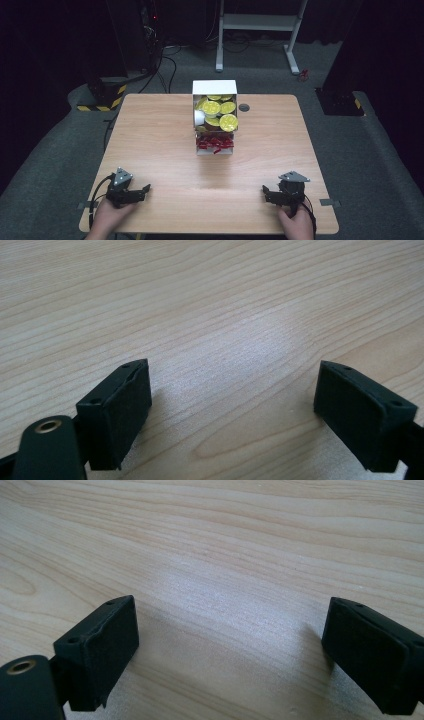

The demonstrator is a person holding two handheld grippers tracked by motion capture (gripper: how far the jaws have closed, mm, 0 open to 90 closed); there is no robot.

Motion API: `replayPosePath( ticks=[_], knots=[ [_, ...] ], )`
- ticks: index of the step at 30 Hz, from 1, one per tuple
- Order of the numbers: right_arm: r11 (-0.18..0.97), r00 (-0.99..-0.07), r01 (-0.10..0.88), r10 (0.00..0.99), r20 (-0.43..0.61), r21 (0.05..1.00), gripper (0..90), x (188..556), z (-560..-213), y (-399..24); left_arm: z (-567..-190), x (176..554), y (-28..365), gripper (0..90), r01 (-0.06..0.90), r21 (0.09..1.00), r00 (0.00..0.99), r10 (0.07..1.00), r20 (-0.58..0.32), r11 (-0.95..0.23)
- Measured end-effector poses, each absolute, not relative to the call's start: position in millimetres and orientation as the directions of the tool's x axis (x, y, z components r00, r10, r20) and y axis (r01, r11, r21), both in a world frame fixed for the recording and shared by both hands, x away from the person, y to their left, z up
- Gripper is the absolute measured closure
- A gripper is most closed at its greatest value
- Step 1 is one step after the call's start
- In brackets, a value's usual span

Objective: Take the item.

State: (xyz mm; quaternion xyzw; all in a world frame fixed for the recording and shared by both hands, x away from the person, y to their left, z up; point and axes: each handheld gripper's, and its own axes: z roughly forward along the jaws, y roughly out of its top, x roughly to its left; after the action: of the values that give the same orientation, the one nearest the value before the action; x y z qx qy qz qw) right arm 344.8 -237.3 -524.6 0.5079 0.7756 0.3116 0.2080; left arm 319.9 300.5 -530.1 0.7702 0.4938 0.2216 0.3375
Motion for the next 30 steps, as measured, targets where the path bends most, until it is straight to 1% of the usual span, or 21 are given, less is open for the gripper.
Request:
replayPosePath(
  ticks=[21, 28, 30],
  knots=[
    [0.305, -0.415, 0.651, 0.91, -0.01, 0.695, 8.1, 339.2, -524.6, -238.9, -530.0, 320.1, 301.0, 15.3, 0.61, 0.738, 0.421, 0.907, 0.007, -0.289],
    [0.308, -0.42, 0.649, 0.907, -0.01, 0.695, 8.1, 339.3, -524.6, -239.4, -528.2, 318.9, 304.3, 27.0, 0.61, 0.748, 0.408, 0.913, -0.016, -0.26],
    [0.308, -0.421, 0.65, 0.907, -0.009, 0.695, 8.1, 339.3, -524.6, -239.5, -527.6, 319.4, 303.7, 28.5, 0.609, 0.749, 0.406, 0.914, -0.012, -0.261]
  ],
)
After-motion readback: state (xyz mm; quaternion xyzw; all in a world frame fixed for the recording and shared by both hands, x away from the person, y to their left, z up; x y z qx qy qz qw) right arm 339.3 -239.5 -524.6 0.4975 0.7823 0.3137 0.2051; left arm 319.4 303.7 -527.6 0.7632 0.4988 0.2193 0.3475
